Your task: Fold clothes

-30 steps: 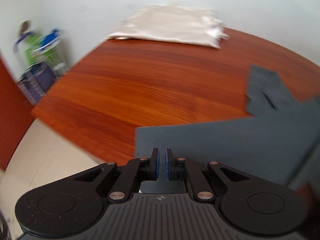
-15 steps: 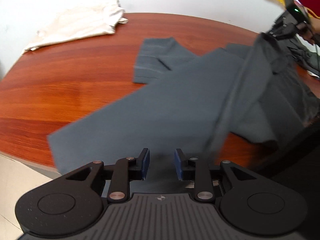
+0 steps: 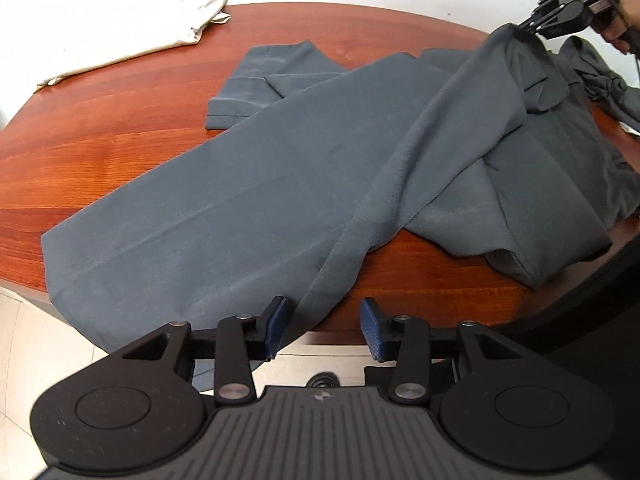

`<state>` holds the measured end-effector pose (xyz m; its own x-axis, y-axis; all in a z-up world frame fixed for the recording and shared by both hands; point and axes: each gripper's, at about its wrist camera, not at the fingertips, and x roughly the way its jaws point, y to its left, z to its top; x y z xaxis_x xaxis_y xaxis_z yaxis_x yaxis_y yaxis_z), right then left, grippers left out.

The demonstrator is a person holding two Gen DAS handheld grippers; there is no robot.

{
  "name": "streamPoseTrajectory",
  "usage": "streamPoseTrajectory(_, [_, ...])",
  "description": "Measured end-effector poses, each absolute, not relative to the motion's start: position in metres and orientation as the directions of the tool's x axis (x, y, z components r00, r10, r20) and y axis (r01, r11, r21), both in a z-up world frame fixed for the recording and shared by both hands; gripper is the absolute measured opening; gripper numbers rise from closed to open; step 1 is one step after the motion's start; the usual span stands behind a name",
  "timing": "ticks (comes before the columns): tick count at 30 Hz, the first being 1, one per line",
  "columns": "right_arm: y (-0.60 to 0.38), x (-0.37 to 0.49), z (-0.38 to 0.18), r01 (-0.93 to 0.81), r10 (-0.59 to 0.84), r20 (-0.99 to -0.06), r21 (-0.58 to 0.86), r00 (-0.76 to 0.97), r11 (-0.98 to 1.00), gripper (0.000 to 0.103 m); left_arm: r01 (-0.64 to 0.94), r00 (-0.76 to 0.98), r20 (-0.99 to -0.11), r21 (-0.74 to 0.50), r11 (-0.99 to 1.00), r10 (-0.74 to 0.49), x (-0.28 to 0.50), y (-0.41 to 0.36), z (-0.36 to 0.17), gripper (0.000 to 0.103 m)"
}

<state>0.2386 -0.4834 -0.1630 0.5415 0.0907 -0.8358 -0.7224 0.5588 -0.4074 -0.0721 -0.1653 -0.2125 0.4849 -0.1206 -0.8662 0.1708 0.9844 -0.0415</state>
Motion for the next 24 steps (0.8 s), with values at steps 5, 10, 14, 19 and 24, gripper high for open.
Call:
streamPoseTrajectory(5, [-0.487,0.228,-0.148,-0.686,0.123,-0.799,-0.413,0.589,0.599,0.004,0.192,0.480,-0.873,0.012,0.981,-0.083,-0.063,-0.167,-0.218,0.020])
streamPoseTrajectory(10, [-0.489,0.219,-0.137,-0.648,0.136,-0.767,-0.417,0.628,0.637,0.004,0.145,0.496,-0.867,0.028,0.989,-0.048,-0.051,-0.151,-0.209,0.007])
streamPoseTrajectory(14, [-0.484,0.210,-0.127,-0.589,0.135,-0.716,-0.434,0.685,0.682,0.004,0.083,0.556,-0.831,0.072,0.994,0.014,-0.039,-0.134,-0.189,0.007])
streamPoseTrajectory(19, [-0.471,0.206,-0.116,-0.509,0.121,-0.652,-0.448,0.748,0.735,0.004,-0.010,0.643,-0.756,0.153,0.988,0.124,-0.006,-0.107,-0.152,0.007])
streamPoseTrajectory(24, [-0.454,0.214,-0.113,-0.427,0.083,-0.600,-0.457,0.795,0.781,0.004,-0.025,0.690,-0.702,0.221,0.975,0.176,0.036,-0.086,-0.126,0.007])
